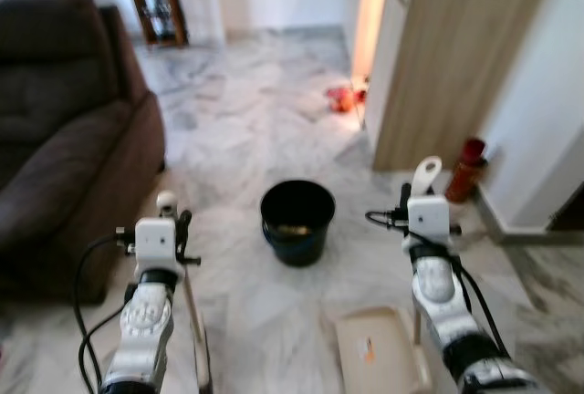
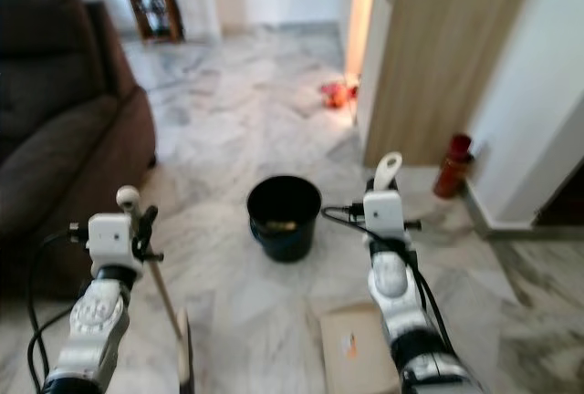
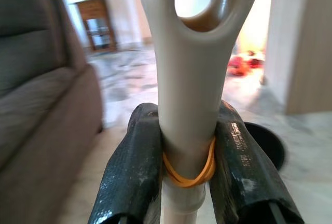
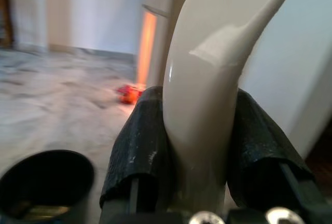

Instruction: Sweep floor

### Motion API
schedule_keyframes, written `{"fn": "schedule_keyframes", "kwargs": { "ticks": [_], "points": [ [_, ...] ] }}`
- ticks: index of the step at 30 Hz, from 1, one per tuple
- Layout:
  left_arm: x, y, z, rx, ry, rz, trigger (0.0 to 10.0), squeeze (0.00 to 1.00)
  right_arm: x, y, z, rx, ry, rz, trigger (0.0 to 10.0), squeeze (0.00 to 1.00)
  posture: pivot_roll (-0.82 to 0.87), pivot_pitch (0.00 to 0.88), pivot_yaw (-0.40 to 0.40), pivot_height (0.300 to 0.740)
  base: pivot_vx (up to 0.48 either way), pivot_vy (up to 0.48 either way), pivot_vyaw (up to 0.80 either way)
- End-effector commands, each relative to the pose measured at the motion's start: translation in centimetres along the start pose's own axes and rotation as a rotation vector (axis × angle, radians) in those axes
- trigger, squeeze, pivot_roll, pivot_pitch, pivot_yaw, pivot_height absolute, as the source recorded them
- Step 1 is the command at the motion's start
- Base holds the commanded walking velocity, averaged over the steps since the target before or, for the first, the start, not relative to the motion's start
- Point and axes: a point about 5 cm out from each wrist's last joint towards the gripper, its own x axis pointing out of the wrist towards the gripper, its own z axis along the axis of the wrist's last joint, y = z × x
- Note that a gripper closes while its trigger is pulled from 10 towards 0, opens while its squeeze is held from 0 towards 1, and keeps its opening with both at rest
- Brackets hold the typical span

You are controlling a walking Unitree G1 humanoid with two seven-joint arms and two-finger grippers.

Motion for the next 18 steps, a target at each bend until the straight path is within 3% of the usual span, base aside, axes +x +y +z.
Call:
{"fn": "schedule_keyframes", "kwargs": {
  "ticks": [1,18],
  "points": [
    [0.63,-0.22,0.95,0.003,-0.050,-0.015,10.0,0.00,0.48,-0.04,0.60,-0.001,-0.021,0.001,10.0,0.00,0.13,0.000,0.031,0.740,0.000,0.000,-0.80],
    [0.86,-0.52,1.04,0.023,-0.048,-0.034,10.0,0.00,0.50,0.39,0.66,0.002,-0.017,0.016,10.0,0.00,0.13,0.000,0.031,0.740,0.000,0.000,-0.80]
  ]
}}
